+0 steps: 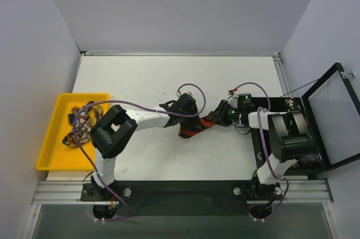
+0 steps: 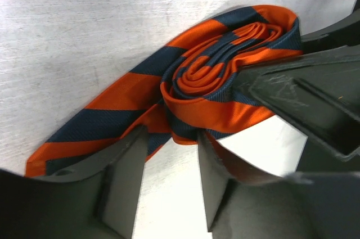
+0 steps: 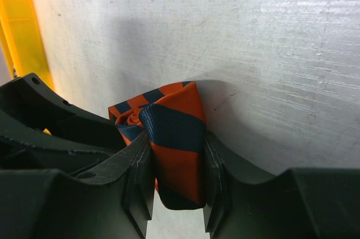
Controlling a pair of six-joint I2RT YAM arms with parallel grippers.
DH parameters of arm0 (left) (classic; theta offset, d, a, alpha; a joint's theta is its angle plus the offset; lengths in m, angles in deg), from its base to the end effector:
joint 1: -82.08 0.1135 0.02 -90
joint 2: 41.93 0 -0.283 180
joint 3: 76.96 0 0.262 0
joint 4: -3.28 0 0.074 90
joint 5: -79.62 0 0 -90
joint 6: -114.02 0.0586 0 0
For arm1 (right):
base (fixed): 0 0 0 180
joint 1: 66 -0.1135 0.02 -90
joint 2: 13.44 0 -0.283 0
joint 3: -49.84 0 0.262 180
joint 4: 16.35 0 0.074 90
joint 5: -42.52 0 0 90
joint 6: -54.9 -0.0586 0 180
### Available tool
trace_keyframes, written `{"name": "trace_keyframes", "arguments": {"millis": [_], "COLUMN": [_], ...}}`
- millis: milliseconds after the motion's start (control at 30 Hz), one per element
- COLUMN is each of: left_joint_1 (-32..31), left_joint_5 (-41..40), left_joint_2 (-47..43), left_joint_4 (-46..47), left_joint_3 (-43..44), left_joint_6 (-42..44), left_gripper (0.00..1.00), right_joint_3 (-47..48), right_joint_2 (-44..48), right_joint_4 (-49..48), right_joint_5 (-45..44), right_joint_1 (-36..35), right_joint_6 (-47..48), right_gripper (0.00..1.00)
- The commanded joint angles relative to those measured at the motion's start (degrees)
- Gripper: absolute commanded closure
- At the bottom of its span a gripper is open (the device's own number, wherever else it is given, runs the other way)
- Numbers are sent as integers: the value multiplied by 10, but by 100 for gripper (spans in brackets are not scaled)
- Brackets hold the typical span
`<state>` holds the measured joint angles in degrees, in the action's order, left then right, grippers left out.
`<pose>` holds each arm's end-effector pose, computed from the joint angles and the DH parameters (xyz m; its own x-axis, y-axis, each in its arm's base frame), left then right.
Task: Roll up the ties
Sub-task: Roll the tie
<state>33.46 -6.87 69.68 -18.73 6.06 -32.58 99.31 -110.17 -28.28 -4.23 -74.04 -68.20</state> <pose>0.2871 -0.3313 0.1489 -0.9279 -0.2073 -0.3099 0.0000 0.8312 -0.5559 0.3173 0.0854 0.1347 -0.8376 0.2834 -0.4671 -0.2363 0.5828 0.7775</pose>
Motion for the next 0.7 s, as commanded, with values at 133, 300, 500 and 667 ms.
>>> {"name": "trace_keyframes", "arguments": {"millis": [133, 300, 500, 667], "left_joint_1": [5, 31, 63, 117], "left_joint_5": [-31, -68, -133, -155], "left_joint_2": [-65, -162, -311, -424], "left_joint_4": [-15, -41, -101, -162], "left_joint_3": [-26, -85, -177, -272], "left_joint_6": [25, 40, 57, 51], "left_gripper": [32, 26, 26, 26], "right_joint_3": [22, 47, 109, 154], "right_joint_2": [52, 96, 99, 43], "right_joint_4": [135, 203, 303, 350], "right_joint_5": [-187, -337, -584, -752], "right_joint_1": [-50, -108, -213, -312], "right_joint_6": [73, 113, 144, 152], "right_gripper": [100, 100, 100, 100]}}
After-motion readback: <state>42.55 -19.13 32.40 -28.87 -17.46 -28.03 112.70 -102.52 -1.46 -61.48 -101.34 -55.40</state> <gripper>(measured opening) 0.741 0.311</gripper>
